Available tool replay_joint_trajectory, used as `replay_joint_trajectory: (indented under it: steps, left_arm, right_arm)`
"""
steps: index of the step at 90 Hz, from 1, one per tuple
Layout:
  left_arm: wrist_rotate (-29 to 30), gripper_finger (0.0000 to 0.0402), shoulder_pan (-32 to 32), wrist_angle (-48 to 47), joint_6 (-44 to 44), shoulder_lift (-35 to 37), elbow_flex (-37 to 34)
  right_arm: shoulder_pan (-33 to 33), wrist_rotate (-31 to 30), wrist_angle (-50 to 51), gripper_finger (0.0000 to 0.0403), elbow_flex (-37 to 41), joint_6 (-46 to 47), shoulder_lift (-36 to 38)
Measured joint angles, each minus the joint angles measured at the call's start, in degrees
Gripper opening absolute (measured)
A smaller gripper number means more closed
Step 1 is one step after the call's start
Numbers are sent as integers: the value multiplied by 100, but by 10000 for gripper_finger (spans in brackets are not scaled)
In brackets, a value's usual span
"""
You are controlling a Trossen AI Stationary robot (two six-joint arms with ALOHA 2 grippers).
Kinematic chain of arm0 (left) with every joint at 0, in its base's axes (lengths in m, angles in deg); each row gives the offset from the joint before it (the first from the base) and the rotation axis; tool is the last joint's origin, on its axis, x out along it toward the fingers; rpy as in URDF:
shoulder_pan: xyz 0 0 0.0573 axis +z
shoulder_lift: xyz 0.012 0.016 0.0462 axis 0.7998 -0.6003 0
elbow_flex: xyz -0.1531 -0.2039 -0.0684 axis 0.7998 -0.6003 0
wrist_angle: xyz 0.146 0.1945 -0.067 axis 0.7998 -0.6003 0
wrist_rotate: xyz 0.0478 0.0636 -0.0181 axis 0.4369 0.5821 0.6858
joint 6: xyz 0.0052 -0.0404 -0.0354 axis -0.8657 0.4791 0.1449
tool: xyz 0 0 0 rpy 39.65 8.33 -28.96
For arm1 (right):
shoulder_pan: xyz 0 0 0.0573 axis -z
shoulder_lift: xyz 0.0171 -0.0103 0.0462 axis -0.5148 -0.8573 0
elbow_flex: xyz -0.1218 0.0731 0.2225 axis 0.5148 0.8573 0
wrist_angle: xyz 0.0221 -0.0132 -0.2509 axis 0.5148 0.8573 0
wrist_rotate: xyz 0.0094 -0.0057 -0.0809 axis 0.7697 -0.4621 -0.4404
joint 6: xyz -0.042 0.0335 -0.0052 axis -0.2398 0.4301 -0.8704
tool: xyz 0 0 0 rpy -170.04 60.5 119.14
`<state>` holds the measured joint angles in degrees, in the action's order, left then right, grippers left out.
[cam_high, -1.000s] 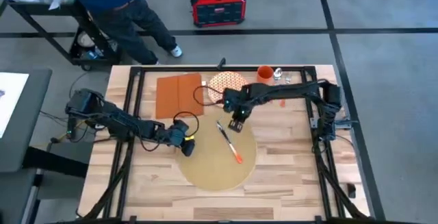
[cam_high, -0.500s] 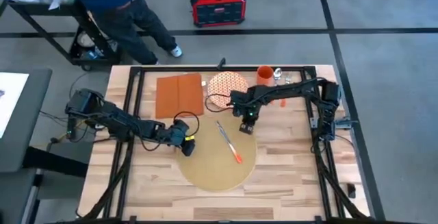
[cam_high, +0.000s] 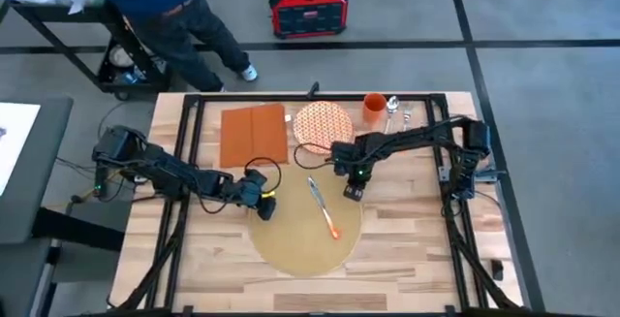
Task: Set table place
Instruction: Adjust the placemat
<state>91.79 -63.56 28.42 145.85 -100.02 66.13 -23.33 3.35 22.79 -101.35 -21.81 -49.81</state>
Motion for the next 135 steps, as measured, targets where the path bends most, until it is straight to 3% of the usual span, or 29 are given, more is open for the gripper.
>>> replay_joint_trajectory:
  steps: [23, 51, 75, 99, 135]
  left_arm:
    - [-2, 0, 205, -95, -296, 0, 0]
    - [12, 0, 379, -87, -393, -2, -1]
    - [-6, 0, 379, -12, -343, -7, -11]
    - [-8, 0, 379, 23, -343, -7, 0]
    - [-26, 0, 381, 172, -350, -15, 4]
  right_arm:
    - [-10, 634, 140, 0, 15, -745, 0]
    - [245, 168, 187, 0, -359, -1407, 623]
    - [615, 110, -516, 0, -816, -1755, 205]
    - [592, 448, -752, 0, -861, -1747, -537]
    - [107, 582, -763, 0, -283, -838, -314]
